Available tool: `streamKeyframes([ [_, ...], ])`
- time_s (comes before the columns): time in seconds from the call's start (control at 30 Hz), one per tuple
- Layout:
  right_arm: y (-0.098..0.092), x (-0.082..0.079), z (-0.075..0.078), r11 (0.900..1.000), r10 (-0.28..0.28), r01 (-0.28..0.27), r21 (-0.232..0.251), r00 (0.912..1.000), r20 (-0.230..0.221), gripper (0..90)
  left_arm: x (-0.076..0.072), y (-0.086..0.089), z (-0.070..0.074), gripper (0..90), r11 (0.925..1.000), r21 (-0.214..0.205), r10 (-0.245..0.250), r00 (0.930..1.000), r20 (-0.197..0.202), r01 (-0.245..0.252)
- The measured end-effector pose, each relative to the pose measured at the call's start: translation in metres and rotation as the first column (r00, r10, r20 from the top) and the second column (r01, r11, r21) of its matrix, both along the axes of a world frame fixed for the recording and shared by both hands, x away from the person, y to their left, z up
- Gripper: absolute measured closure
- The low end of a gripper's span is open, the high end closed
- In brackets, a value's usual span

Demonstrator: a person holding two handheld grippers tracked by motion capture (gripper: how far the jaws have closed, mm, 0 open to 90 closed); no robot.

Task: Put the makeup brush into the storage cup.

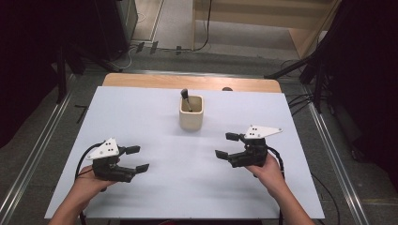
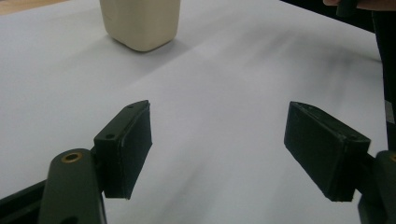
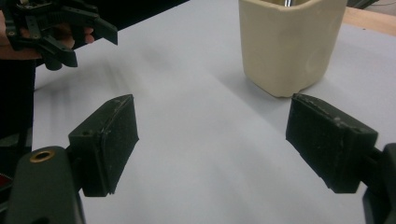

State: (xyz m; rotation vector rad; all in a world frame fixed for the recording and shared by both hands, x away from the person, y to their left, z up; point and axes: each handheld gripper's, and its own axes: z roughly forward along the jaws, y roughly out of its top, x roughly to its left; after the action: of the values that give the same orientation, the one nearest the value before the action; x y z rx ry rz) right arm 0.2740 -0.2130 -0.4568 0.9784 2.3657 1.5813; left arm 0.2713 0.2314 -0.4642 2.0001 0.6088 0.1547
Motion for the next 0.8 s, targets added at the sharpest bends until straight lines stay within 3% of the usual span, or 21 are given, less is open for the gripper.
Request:
streamKeyframes([
  [0.1,-0.005,-0.004,-0.002,0.9998,-0.007,0.007,-0.018,1.0,-0.001,17.4,0.0,0.0,0.0,24.2,1.0,-0.001,0.0,1.0,0.0,0.0],
  [0.57,-0.039,-0.02,-0.004,0.9962,-0.085,0.085,0.018,0.9961,0.024,17.4,-0.001,0.0,0.001,24.1,1.0,-0.001,0.001,1.0,0.005,-0.001],
  [0.8,-0.05,-0.029,-0.008,0.9953,-0.097,0.097,-0.004,0.9944,0.043,17.5,-0.001,0.0,0.001,24.1,1.0,0.004,-0.001,1.0,0.005,0.001],
])
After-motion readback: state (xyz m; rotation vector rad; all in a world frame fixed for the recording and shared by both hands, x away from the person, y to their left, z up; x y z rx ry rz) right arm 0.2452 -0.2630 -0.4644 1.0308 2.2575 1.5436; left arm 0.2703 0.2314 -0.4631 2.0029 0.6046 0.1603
